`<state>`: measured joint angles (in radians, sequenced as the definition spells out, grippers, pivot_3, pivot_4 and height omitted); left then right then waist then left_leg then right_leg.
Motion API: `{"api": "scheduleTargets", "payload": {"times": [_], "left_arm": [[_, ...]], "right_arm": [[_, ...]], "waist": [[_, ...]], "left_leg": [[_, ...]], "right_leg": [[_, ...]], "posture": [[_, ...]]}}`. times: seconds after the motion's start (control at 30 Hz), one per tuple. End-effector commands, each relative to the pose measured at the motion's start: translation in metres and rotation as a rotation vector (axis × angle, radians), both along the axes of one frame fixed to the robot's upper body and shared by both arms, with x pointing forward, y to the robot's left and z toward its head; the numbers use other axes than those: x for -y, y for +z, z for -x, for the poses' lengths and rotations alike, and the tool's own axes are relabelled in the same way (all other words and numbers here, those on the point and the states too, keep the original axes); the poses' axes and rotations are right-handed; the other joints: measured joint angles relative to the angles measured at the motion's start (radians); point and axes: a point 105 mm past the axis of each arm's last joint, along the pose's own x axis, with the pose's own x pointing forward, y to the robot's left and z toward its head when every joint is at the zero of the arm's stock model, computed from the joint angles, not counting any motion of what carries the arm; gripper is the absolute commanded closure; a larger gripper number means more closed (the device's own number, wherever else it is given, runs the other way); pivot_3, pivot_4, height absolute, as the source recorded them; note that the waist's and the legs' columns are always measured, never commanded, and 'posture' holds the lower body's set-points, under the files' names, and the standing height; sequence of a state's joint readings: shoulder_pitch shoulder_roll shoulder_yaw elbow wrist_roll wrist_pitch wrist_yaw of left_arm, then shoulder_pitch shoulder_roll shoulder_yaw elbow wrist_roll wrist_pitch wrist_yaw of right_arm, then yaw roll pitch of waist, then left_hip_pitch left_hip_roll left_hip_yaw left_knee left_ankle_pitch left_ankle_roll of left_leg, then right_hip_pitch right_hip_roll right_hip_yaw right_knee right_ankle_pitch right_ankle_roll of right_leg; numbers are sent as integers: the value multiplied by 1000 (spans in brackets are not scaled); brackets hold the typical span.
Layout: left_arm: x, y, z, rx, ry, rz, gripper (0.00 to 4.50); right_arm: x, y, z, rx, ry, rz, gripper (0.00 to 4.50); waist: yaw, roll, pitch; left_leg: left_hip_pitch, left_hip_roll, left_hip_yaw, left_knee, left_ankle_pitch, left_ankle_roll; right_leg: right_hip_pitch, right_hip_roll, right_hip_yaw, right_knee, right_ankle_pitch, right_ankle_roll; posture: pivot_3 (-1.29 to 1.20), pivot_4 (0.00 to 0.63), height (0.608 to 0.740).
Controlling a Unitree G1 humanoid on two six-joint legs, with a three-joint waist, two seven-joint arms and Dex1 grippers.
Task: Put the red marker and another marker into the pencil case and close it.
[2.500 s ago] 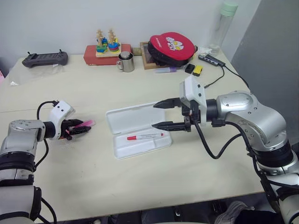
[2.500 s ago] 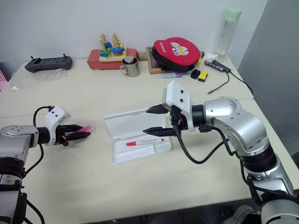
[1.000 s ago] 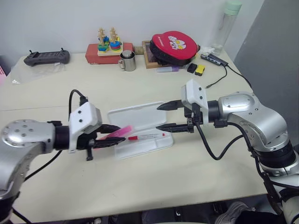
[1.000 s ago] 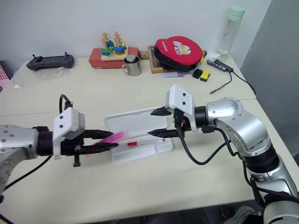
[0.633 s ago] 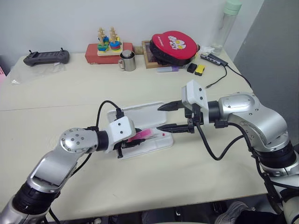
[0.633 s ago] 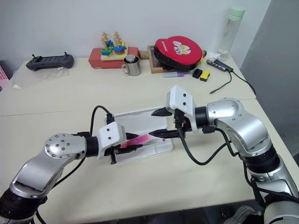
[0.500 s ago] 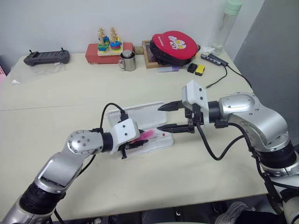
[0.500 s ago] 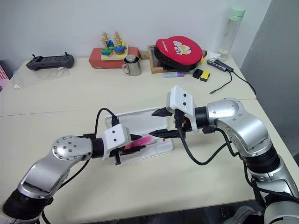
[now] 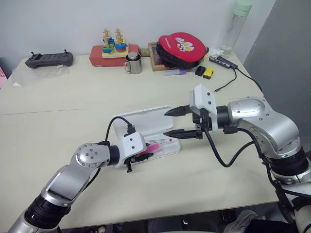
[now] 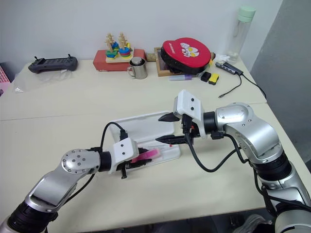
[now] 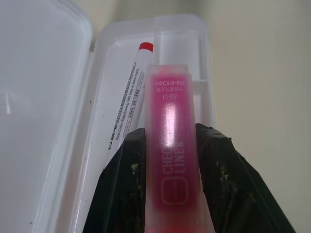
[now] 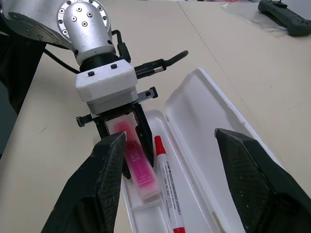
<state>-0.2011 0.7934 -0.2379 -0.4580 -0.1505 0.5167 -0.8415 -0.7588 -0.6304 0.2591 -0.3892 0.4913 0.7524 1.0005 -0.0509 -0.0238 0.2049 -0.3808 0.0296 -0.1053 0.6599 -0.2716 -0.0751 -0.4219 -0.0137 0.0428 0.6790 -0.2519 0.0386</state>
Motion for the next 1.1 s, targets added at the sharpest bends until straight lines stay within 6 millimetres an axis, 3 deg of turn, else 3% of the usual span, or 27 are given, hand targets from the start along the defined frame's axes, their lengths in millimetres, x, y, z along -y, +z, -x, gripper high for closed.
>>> {"api": "scheduleTargets", "payload": {"times": [0.03, 0.6, 0.67, 0.97, 1.1], "left_arm": [[2, 3, -3, 26, -6, 0, 3322], [-2, 18, -1, -10, -35, 37, 3322], [0, 19, 3, -31, -57, 45, 2620], [-5, 24, -1, -16, -38, 38, 1119], [-10, 39, -5, 31, -19, 52, 395]], "right_arm": [[0, 8, 4, 46, 8, -12, 1440], [-1, 8, 3, 47, 10, -13, 1440], [-1, 8, 3, 48, 9, -15, 1440], [-1, 8, 3, 49, 7, -14, 1440], [0, 8, 2, 50, 5, -13, 1440]], "waist": [[0, 0, 0], [0, 0, 0], [0, 0, 0], [0, 0, 0], [0, 0, 0]], "left_leg": [[0, 0, 0, 0, 0, 0], [0, 0, 0, 0, 0, 0], [0, 0, 0, 0, 0, 0], [0, 0, 0, 0, 0, 0], [0, 0, 0, 0, 0, 0]], "right_leg": [[0, 0, 0, 0, 0, 0], [0, 0, 0, 0, 0, 0], [0, 0, 0, 0, 0, 0], [0, 0, 0, 0, 0, 0], [0, 0, 0, 0, 0, 1]], "posture": [[0, 150, 740], [0, 150, 740], [0, 150, 740], [0, 150, 740], [0, 150, 740]]}}
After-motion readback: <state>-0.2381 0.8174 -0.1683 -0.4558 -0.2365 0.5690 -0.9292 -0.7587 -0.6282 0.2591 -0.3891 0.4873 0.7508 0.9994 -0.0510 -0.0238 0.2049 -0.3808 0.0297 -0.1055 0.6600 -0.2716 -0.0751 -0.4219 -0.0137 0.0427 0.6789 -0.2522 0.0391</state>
